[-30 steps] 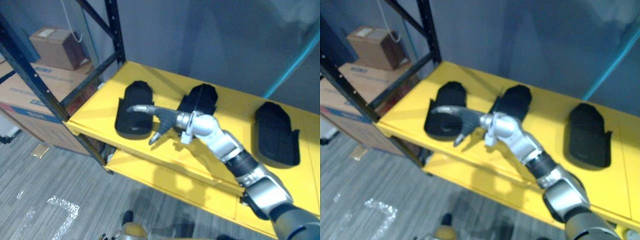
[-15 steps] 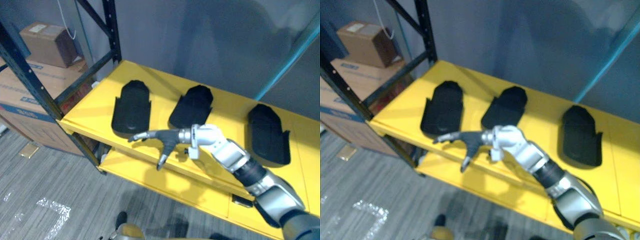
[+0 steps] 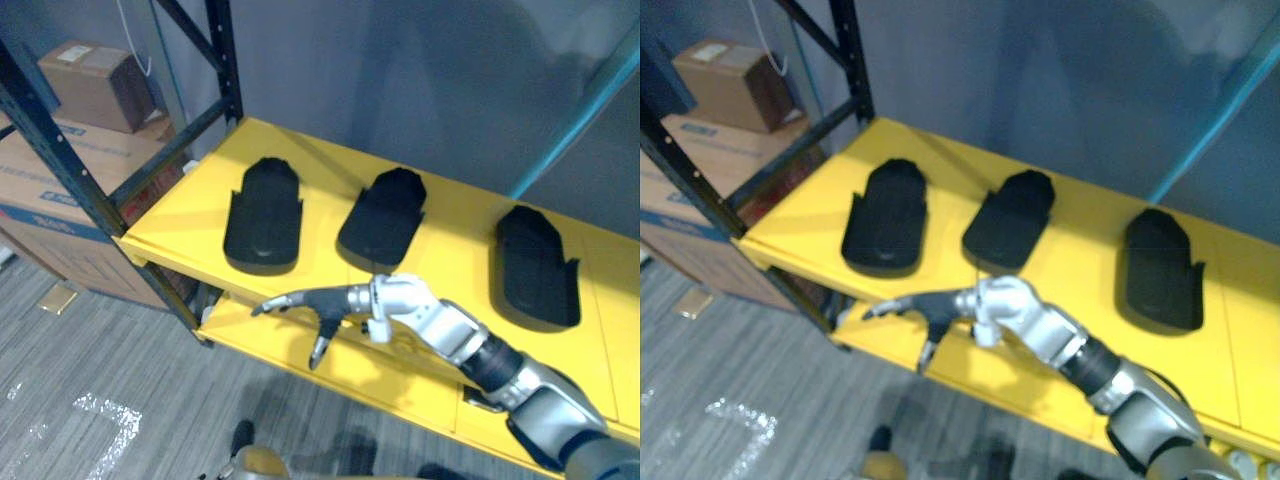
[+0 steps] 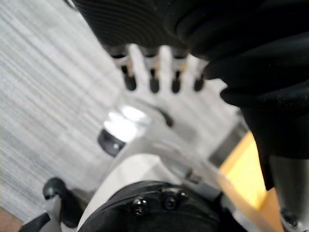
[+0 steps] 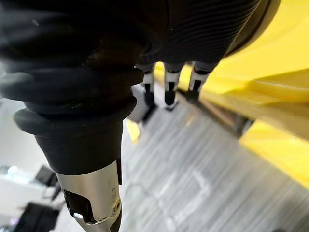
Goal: Walk over and take plastic housings, then place them on the shelf
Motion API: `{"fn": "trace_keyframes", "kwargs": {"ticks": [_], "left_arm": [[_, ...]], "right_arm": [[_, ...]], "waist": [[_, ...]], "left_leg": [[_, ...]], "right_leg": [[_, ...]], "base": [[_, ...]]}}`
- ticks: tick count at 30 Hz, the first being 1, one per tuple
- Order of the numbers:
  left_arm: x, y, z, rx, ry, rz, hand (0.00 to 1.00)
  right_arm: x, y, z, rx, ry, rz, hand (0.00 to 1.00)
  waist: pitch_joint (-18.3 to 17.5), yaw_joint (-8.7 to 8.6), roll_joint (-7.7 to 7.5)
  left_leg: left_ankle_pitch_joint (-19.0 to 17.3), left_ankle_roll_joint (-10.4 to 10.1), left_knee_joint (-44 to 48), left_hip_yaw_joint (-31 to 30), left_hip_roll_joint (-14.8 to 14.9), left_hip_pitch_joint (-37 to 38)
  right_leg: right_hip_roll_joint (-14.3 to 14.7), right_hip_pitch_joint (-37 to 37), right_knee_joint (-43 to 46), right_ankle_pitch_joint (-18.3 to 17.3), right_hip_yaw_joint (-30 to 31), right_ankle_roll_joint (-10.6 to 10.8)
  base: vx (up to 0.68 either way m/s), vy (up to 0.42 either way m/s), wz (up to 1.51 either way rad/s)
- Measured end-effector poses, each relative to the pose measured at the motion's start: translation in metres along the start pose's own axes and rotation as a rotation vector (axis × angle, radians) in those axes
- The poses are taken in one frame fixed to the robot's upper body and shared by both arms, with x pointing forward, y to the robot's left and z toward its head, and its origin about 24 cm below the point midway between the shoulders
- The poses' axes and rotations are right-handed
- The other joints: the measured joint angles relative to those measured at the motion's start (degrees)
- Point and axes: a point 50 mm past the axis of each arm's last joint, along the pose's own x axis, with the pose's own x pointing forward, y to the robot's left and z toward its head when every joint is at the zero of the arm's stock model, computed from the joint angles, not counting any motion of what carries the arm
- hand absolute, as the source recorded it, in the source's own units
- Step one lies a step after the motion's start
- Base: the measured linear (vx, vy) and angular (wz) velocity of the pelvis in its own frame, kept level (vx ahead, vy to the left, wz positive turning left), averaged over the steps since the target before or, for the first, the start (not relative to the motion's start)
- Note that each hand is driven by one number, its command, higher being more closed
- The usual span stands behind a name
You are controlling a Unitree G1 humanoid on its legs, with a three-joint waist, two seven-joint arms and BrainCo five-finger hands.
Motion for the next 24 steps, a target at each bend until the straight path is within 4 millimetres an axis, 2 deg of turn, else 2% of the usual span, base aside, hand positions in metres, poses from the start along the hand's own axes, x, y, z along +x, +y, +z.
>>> {"fn": "trace_keyframes", "kwargs": {"ticks": [4, 9, 17, 21, 24], "left_arm": [[0.0, -0.002, -0.002, -0.029, 0.009, -0.004, 0.0], [0.0, -0.005, -0.001, -0.032, 0.008, -0.011, 0.0], [0.001, -0.009, 0.0, -0.033, 0.002, -0.021, 0.0], [0.001, -0.012, 0.004, -0.021, -0.014, -0.029, 0.0], [0.001, -0.013, 0.006, -0.021, -0.02, -0.033, 0.0]], "right_arm": [[0.001, -0.008, -0.01, -0.053, 0.036, -0.119, 0.0], [-0.001, -0.019, -0.013, -0.087, 0.044, -0.225, 0.0], [0.004, -0.029, -0.026, -0.097, 0.117, -0.278, 0.0], [0.006, -0.042, -0.031, -0.107, 0.161, -0.298, 0.0], [0.005, -0.044, -0.038, -0.093, 0.191, -0.304, 0.0]], "waist": [[0.11, 0.1, 0.17], [0.6, 0.16, 0.81], [1.34, 1.32, 1.38], [3.05, 1.5, 1.82], [3.64, 1.57, 1.91]], "left_leg": [[0.04, -0.04, 0.0, -0.58, -0.34, -0.07], [0.18, -0.03, 0.01, -1.57, -0.5, -0.74], [0.28, -0.03, 0.07, -2.03, -0.52, -0.82], [0.19, 0.16, 0.41, -2.39, -0.66, -0.9], [0.38, 0.25, 0.39, -2.78, -1.19, -0.95]], "right_leg": [[-0.67, -0.23, 1.34, -0.8, -0.32, 0.28], [-0.89, -0.24, 1.74, -1.12, -1.32, 0.33], [-0.9, -0.18, 1.72, -1.15, -1.76, 0.28], [-1.11, 0.22, 2.05, -1.33, -1.95, 0.32], [-1.68, 0.21, 2.46, -1.45, -2.27, 0.48]], "base": [[0.0, -0.011, 0.06], [0.01, -0.015, 0.1], [0.0, -0.003, 0.02], [-0.02, -0.007, 0.02], [0.0, -0.001, 0.08]]}}
